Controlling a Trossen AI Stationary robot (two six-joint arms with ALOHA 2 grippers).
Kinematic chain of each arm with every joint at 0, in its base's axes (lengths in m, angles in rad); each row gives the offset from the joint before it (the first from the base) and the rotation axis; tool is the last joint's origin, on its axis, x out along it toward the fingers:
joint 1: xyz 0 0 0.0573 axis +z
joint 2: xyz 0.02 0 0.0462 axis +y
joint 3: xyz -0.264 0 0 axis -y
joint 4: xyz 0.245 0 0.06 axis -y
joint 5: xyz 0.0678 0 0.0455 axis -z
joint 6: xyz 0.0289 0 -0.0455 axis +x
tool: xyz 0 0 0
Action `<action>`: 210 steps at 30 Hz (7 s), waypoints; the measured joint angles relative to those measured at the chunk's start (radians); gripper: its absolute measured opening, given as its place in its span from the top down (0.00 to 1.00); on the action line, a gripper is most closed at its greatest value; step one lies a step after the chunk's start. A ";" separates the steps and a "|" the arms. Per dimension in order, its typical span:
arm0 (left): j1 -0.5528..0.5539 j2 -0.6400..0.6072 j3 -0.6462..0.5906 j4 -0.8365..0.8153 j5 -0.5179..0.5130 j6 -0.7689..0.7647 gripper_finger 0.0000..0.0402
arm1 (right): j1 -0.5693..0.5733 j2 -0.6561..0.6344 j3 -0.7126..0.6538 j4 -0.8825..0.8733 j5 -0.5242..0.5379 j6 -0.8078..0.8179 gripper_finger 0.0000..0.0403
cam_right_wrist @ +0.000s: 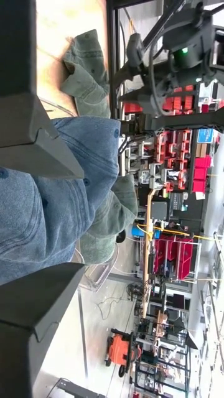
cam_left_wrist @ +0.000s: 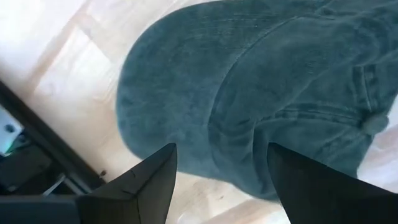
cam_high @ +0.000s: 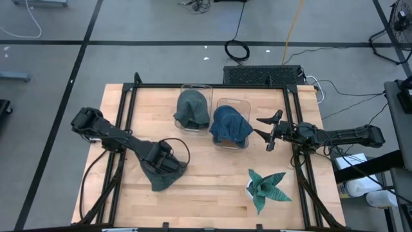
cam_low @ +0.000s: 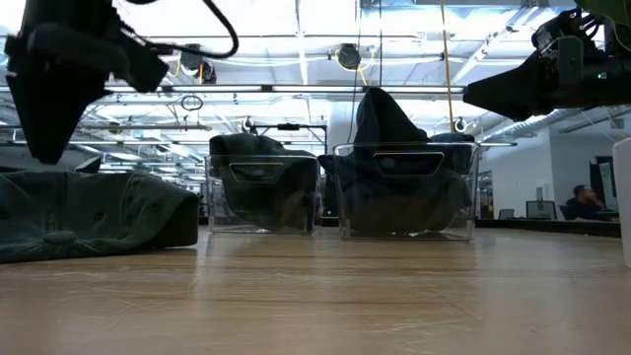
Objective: Pick & Place hat
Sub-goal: Put the black cap into the left transparent bin
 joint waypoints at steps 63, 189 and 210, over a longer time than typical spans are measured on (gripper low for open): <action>0.045 -0.090 0.325 -0.100 -0.105 0.427 0.98 | 0.000 0.000 0.000 0.000 0.000 0.000 0.45; 0.699 0.371 0.548 0.229 -0.406 1.683 0.99 | 0.000 0.000 0.000 0.000 0.000 0.000 0.45; 0.662 0.355 0.455 0.327 -0.473 1.621 0.84 | 0.000 0.000 0.000 0.000 0.000 0.000 0.45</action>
